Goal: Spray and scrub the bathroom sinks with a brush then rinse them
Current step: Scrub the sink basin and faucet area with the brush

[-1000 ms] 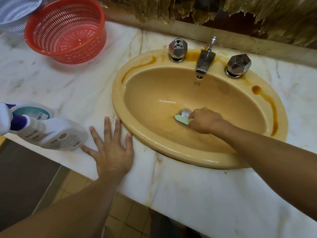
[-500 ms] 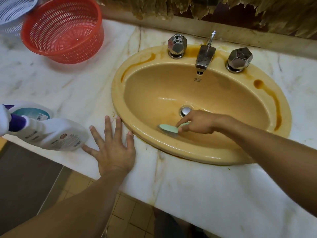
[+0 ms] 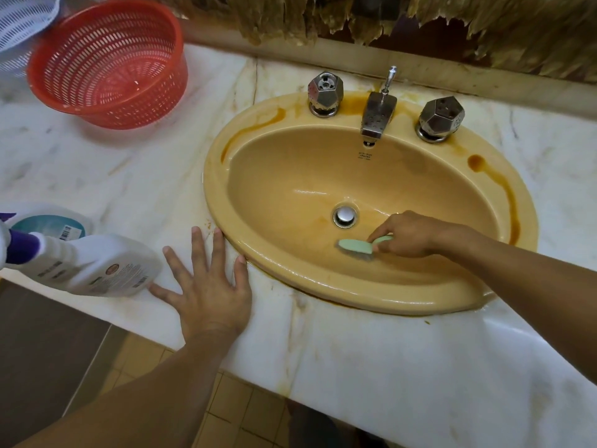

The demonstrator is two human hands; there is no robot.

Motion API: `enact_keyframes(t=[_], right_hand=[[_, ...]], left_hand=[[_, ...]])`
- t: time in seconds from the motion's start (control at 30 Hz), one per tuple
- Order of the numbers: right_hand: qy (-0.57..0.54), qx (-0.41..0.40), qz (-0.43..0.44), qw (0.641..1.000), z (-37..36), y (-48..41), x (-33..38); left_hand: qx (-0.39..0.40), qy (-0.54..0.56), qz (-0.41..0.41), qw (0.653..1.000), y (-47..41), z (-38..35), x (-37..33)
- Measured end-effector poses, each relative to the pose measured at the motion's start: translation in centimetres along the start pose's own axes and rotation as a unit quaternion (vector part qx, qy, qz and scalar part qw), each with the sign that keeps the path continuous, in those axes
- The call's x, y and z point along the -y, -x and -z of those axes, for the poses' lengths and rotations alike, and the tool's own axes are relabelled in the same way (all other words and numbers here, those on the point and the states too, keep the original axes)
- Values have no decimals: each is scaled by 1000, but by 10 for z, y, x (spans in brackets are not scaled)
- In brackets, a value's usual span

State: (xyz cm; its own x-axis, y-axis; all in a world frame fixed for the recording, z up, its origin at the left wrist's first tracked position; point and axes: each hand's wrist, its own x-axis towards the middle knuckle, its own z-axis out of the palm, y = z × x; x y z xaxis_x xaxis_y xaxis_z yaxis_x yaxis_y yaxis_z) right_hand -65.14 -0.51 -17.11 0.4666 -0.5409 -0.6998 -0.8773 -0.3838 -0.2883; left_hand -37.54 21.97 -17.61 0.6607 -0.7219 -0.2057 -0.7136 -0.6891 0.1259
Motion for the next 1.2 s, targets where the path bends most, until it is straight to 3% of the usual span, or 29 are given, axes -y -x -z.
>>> enact_keyframes(t=[0.1, 0.17, 0.23, 0.3, 0.37, 0.47, 0.57, 0.63, 0.73, 0.8, 0.87, 0.93, 1.0, 1.07, 1.13, 1.2], right_hand=[[-138, 97, 21, 985, -2, 0, 10], [-159, 132, 6, 979, 4, 0, 12], [-85, 78, -5, 993, 7, -6, 10], [-3, -28, -7, 1000, 3, -10, 15], [-3, -49, 12, 999, -10, -14, 29], [-139, 31, 61, 988, -16, -9, 48], [-291, 160, 61, 941, 7, 4, 40], [-239, 178, 53, 953, 20, 16, 21], [-12, 131, 25, 991, 22, 23, -7], [5, 111, 4, 994, 20, 29, -17], [-121, 171, 5, 978, 20, 39, -21], [-250, 253, 0, 935, 24, 48, -24], [-293, 285, -12, 913, 32, 52, -27], [-238, 261, -44, 935, 34, 46, -27], [-54, 146, -51, 986, 32, 34, -25], [87, 42, -32, 995, 21, 17, -21]], left_hand=[[1, -5, 2, 1000, 0, 0, 0], [0, -4, 1, 1000, 0, 0, 0], [-2, -1, 0, 1000, 0, 0, 1], [-4, 2, -3, 1000, 0, -1, 1], [-5, 4, -5, 1000, -1, -2, 2], [-4, 3, -6, 1000, 0, -1, 1], [-3, -4, -1, 1000, 0, -1, 0], [-2, -9, 0, 1000, 0, 0, -1], [1, -10, 0, 1000, 0, 1, -2], [0, -11, -1, 1000, 1, 1, -1], [-1, -12, 0, 1000, 0, 0, 0], [-4, -11, -2, 1000, 0, -1, 0], [-3, -10, -1, 1000, 0, -1, -1], [-3, -11, 1, 1000, 0, -1, -1], [-3, -9, 1, 1000, 1, 0, 0], [-3, -8, 1, 1000, 1, 0, 0]])
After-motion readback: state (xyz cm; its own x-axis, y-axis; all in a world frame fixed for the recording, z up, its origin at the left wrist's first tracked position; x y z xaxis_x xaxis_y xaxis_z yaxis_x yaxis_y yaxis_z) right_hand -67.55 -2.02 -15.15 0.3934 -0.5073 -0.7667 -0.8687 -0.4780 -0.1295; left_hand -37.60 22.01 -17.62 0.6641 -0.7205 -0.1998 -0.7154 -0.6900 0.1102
